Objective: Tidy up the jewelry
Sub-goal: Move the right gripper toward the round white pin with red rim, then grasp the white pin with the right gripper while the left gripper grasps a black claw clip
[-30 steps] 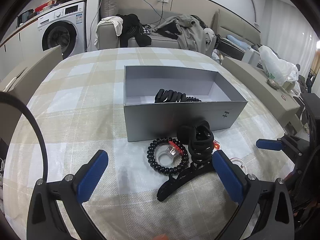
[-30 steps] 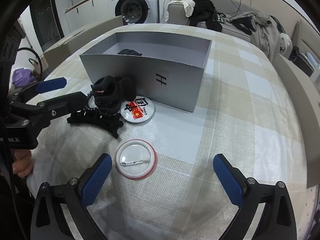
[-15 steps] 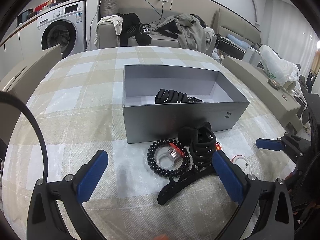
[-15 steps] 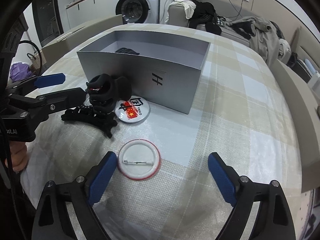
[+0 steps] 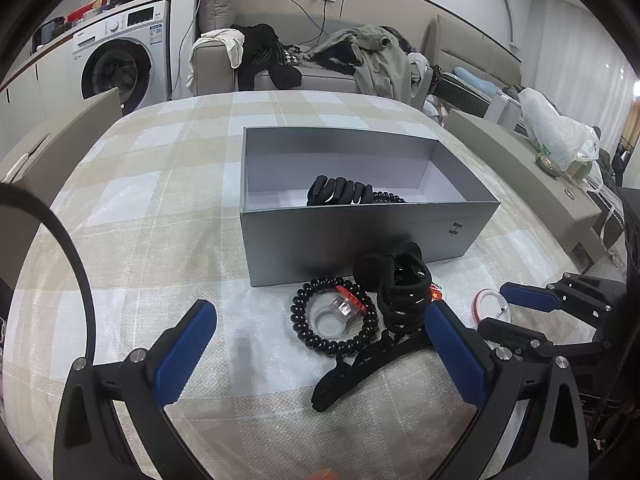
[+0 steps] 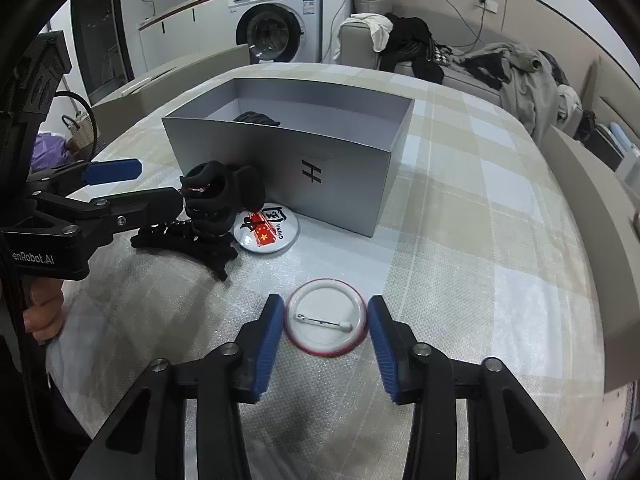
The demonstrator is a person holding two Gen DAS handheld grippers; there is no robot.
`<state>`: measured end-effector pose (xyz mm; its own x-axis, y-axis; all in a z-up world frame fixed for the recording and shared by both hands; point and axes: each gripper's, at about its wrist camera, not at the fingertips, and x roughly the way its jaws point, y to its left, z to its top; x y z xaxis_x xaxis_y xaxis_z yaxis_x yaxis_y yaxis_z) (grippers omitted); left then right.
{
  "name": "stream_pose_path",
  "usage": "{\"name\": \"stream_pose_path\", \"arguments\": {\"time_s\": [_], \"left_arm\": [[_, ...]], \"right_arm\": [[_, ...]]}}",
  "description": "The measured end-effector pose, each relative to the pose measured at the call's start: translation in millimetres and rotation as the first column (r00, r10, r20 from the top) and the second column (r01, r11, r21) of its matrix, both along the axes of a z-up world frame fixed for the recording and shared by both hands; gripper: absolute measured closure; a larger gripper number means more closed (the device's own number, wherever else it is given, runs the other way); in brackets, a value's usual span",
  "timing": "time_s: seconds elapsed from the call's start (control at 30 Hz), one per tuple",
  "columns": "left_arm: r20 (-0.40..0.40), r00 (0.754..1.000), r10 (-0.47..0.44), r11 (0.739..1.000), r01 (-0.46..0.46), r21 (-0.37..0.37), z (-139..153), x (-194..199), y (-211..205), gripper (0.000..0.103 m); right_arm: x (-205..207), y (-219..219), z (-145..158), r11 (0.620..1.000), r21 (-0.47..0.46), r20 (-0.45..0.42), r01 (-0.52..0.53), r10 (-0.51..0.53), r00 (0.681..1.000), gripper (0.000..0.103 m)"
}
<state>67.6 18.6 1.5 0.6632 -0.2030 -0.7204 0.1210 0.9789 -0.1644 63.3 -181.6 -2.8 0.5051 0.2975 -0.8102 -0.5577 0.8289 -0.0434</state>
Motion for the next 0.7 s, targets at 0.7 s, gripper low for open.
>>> {"name": "stream_pose_path", "arguments": {"time_s": [0.7], "left_arm": [[0.05, 0.987, -0.156, 0.987, 0.158, -0.042, 10.6, 6.9, -25.5, 0.036]], "right_arm": [[15.2, -32.7, 24.0, 0.963, 0.248, -0.029, 0.107, -0.103, 0.994, 0.062]]}}
